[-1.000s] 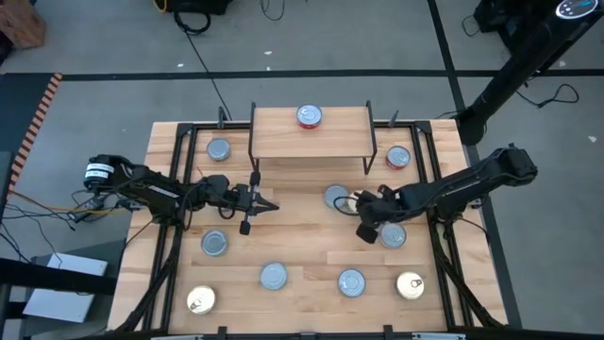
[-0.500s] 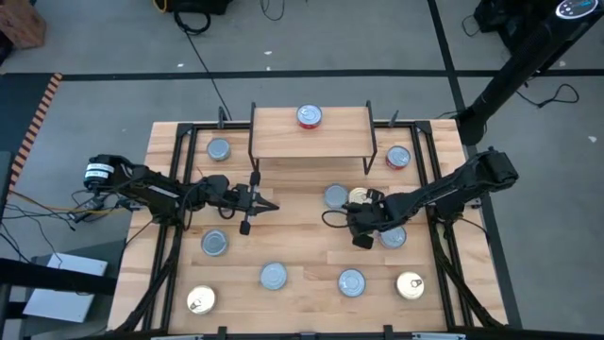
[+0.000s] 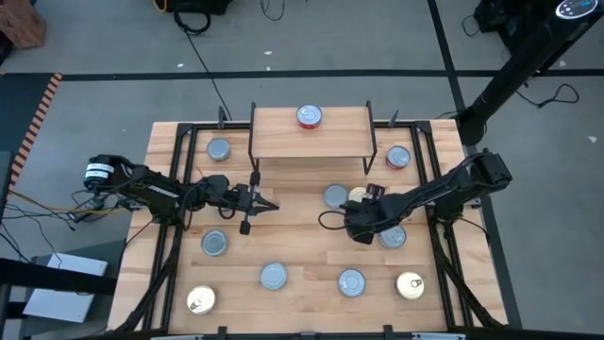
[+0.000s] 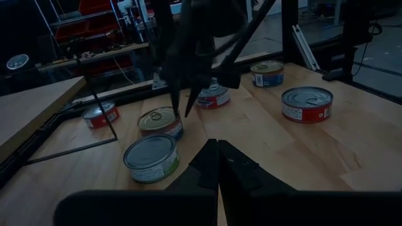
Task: Stack canned seafood by type on shelf
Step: Put the blue and pink tuna can on the shelf
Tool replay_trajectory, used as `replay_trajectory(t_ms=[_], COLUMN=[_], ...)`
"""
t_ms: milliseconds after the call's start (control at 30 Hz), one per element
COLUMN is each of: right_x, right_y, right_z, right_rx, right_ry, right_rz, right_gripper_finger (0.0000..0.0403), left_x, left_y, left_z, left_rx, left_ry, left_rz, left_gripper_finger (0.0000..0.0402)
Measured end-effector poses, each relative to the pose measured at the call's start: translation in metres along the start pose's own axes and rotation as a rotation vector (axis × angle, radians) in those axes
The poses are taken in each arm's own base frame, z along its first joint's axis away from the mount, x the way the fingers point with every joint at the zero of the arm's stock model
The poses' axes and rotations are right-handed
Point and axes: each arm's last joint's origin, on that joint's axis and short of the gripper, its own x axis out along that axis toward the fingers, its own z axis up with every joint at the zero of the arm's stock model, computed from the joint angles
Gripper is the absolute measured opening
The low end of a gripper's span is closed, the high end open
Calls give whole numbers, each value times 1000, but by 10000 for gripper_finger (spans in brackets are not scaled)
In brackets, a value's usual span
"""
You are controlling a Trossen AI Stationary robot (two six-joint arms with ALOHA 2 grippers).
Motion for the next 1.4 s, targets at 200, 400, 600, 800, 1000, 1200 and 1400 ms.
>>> replay_trajectory(t_ms=[200, 400, 600, 800, 1000, 1200, 1400], right_x=[7, 2, -16, -39, -48, -51, -48], right_y=[2, 2, 5, 9, 13, 12, 10], right_z=[1, 5, 23, 45, 66, 82, 91], right_rx=[-56, -95, -90, -37, 97, 230, 341], right_ry=[6, 11, -4, -61, -138, -203, -233], right_rz=[-49, -35, 65, 201, 406, 575, 723], right_gripper_finger=[63, 8, 5, 4, 4, 3, 3], left_x=[0, 0, 0, 0, 0, 0, 0], left_y=[0, 0, 0, 0, 0, 0, 0], left_z=[0, 0, 0, 0, 0, 0, 0], left_rx=[0, 0, -1, -1, -1, -1, -1], left_ry=[2, 2, 2, 2, 2, 2, 2], left_rz=[0, 1, 1, 2, 2, 2, 2], left_gripper_finger=[7, 7, 7, 7, 7, 7, 7])
